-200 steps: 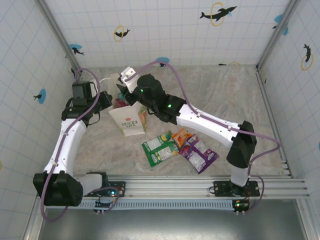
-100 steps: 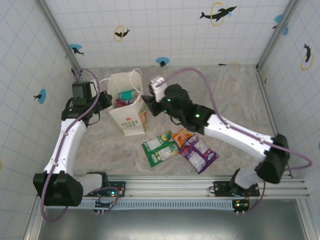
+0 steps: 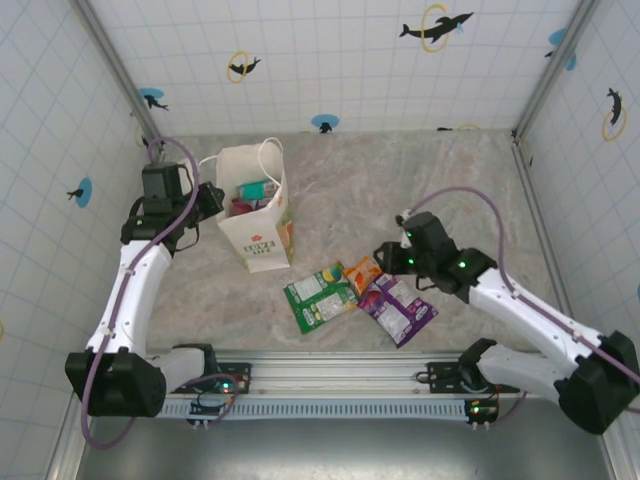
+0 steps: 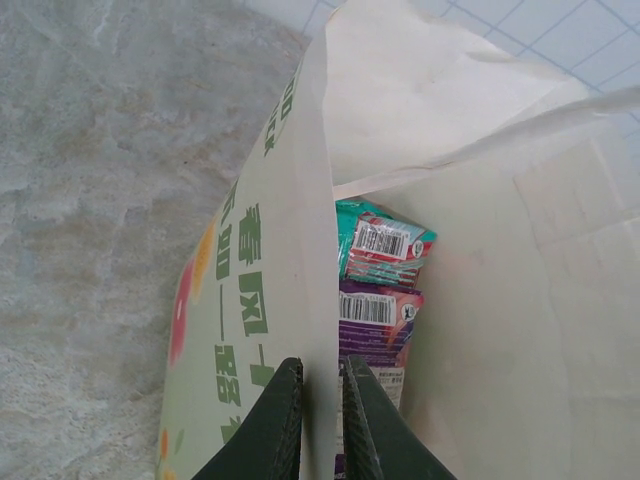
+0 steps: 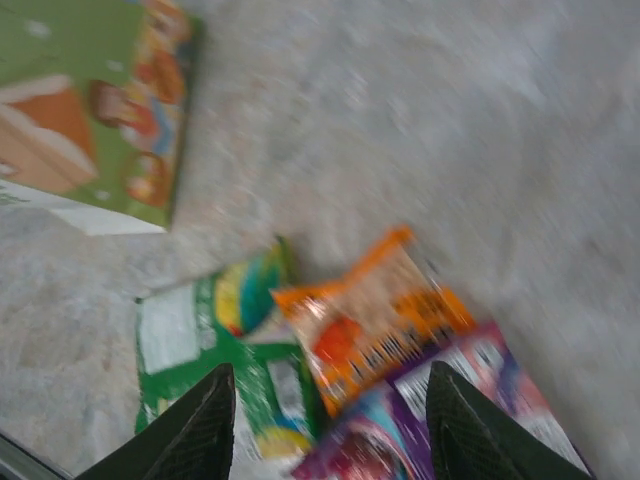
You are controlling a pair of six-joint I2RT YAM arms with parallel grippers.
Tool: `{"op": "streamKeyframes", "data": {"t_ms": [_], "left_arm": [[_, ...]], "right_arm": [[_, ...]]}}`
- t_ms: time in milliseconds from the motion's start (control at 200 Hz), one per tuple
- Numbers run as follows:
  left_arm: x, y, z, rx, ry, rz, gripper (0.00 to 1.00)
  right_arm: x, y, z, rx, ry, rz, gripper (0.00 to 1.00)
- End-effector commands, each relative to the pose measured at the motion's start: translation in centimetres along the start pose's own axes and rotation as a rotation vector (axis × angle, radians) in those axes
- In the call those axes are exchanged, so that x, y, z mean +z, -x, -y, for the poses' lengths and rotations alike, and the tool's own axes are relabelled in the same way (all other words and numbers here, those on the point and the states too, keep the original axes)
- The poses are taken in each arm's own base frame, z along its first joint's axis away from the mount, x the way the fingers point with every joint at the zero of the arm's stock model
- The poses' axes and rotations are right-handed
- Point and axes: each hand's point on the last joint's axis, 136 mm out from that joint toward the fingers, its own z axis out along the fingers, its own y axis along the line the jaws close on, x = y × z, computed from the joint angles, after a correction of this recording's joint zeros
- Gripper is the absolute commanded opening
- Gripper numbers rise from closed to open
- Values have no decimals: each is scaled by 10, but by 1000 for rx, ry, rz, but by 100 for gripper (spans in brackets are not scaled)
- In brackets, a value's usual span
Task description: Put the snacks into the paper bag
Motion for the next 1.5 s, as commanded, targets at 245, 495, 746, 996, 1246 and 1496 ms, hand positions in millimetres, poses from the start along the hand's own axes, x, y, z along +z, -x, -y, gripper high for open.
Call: {"op": "streamKeyframes", "data": {"t_ms": [245,495,746,996,1246,1496], "left_arm": [[-2,-7,9,6,-48,-10,15],[-4,-4,7,9,-31,-3,15],[-2,-4,7,4,-34,-2,15],[0,-6,5,6,-32,-7,15],[1,-9,6,6,-42,-11,15],[0,-9,6,8,-43,-11,15]], "right_arm": [[-8,-57,78,168,44,-174,59],[2,-95,103,260,70,-346,59],[10,-116,111,310,31,-415,60],[10,-143,87,319,92,-535,60],[23,-152,77,345,128,-474,57],[37,-156,77,343,139,-415,35]]}}
